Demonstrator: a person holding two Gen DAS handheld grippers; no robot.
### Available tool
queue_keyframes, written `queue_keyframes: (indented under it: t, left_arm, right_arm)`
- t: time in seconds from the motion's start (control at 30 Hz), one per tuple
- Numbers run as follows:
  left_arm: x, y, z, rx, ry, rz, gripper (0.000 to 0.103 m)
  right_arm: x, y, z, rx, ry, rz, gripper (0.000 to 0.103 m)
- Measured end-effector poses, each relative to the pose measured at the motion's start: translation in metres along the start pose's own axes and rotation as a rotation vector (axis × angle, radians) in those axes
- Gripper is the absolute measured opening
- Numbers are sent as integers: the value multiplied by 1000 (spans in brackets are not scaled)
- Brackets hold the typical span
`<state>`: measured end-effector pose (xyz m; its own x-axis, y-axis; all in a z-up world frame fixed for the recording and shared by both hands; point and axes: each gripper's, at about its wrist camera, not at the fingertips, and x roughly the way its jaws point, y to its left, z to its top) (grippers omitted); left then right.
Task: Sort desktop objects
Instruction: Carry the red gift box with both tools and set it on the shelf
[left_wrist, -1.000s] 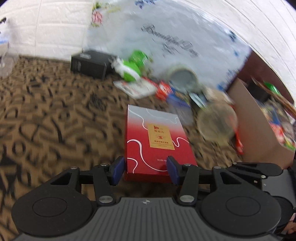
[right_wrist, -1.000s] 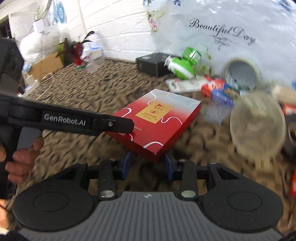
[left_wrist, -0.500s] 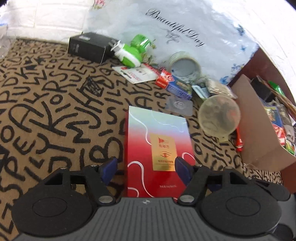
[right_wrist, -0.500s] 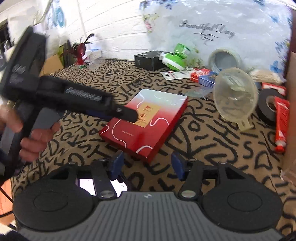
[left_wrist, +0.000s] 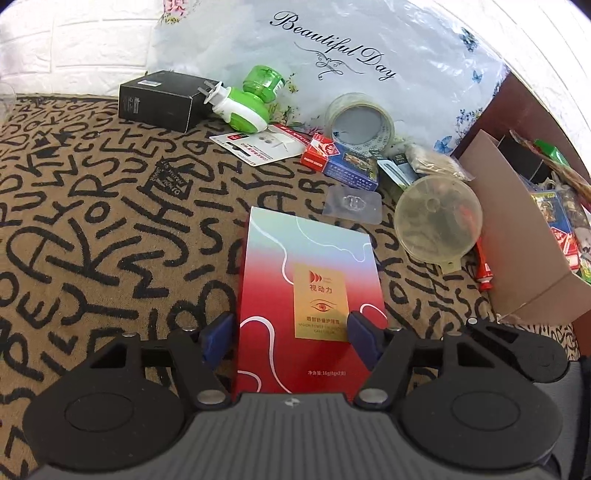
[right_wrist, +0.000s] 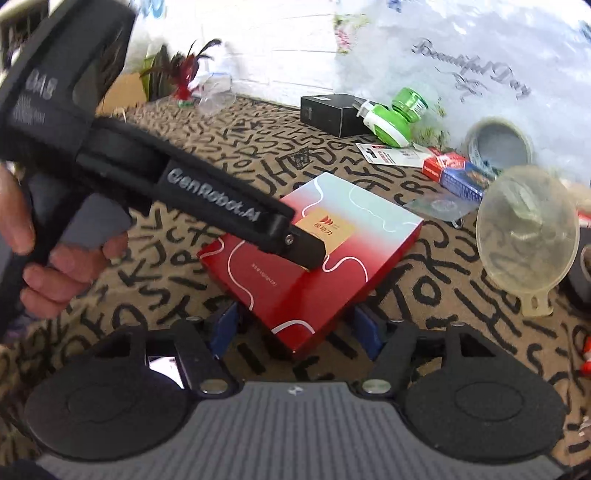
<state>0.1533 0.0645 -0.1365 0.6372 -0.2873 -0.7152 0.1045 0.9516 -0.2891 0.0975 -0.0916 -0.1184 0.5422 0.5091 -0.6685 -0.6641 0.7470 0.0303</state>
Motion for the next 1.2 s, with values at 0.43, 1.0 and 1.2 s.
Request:
queue_keyframes:
  t: [0.43, 1.0, 1.2]
  left_arm:
    - [-71, -70, 29, 128, -221, -42, 65]
    - [-103, -250, 73, 400, -423, -262, 64]
    - [-94, -292, 92, 433, -455, -331, 64]
  right_arm:
    - [-89, -10, 15, 41, -240, -76, 65]
    - [-243, -83, -4, 119, -566, -407, 65]
    - [-271, -109, -5, 121, -623, -502, 65]
